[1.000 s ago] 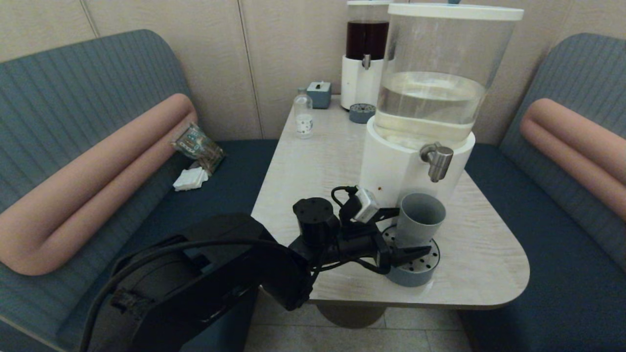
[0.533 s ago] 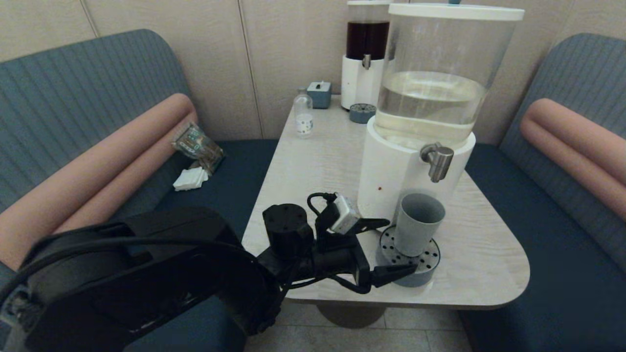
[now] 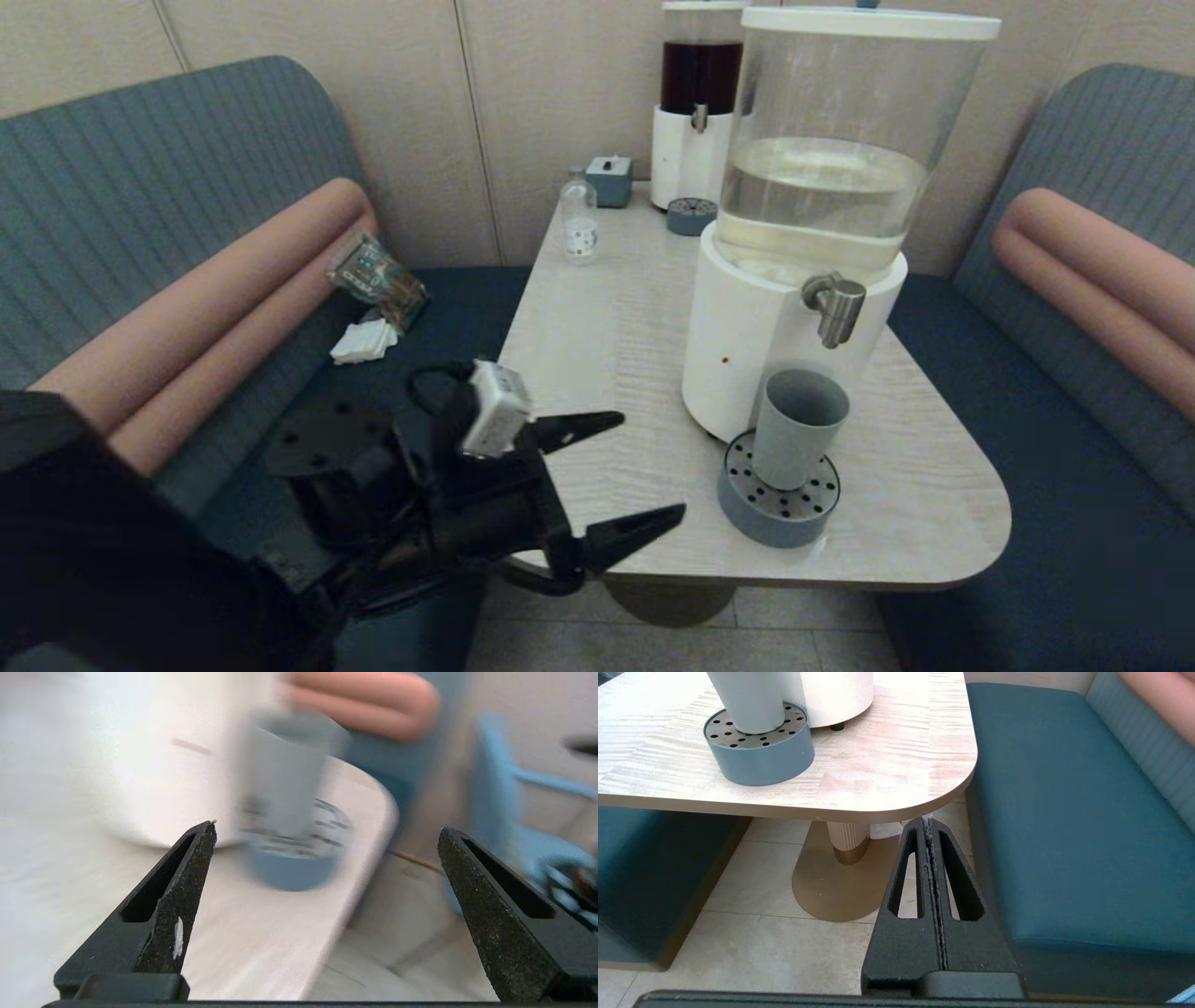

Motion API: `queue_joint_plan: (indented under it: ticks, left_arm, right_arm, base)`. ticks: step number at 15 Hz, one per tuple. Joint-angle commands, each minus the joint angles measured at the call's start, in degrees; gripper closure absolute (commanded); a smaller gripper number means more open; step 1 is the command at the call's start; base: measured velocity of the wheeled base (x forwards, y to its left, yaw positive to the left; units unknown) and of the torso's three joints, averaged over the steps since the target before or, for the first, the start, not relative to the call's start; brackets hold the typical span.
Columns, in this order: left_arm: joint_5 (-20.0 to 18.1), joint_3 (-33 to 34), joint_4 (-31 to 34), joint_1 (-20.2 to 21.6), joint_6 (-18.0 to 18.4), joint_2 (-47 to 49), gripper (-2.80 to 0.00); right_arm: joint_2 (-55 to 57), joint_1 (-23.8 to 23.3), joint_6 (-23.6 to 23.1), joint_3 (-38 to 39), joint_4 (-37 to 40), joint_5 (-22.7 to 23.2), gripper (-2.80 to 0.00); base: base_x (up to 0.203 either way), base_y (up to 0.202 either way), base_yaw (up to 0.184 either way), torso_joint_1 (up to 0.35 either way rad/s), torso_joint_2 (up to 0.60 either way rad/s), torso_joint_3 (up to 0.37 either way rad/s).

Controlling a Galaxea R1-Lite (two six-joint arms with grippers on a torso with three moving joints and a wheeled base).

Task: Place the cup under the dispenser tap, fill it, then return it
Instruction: Turn on the faucet

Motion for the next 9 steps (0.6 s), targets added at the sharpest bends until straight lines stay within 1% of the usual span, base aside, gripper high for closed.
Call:
queue_joint_plan:
  ticks: [1,2,4,5,6,7,9]
  left_arm:
    - [2.6,6.7,-0.1,6.0,-0.8,-16.9,0.00]
    - [5.1,8.5,0.1,7.7,-1.8,-21.6,0.00]
    - [13.1,11.2,0.9,9.9,-4.1,-30.7,0.00]
    - [16.2,12.1,1.8,10.7,-5.1,-35.2,0.00]
    - [18.3,13.3,3.0,12.0,-5.8,-39.7,0.00]
    - [19.6,14.5,4.3,14.0,-6.3,-44.2,0.00]
    - [20.9,15.8,7.8,17.8,-6.9,-53.3,0.00]
  right_arm:
    - [0.1,0.0,0.0,0.0,0.0,0.0,0.00]
    - [0.1,0.0,0.0,0.0,0.0,0.0,0.00]
    - [0.1,0.0,0.0,0.0,0.0,0.0,0.00]
    - [0.1,0.0,0.0,0.0,0.0,0.0,0.00]
    - [0.1,0.0,0.0,0.0,0.0,0.0,0.00]
    - [0.1,0.0,0.0,0.0,0.0,0.0,0.00]
    - [0.1,0.0,0.0,0.0,0.0,0.0,0.00]
  base:
    - [0.000,0.000,0.000,0.000,0.00,0.000]
    - [0.000,0.000,0.000,0.000,0.00,0.000]
    - [0.000,0.000,0.000,0.000,0.00,0.000]
    - [0.000,0.000,0.000,0.000,0.00,0.000]
    - [0.000,0.000,0.000,0.000,0.00,0.000]
    - [0.000,0.000,0.000,0.000,0.00,0.000]
    - [0.000,0.000,0.000,0.000,0.00,0.000]
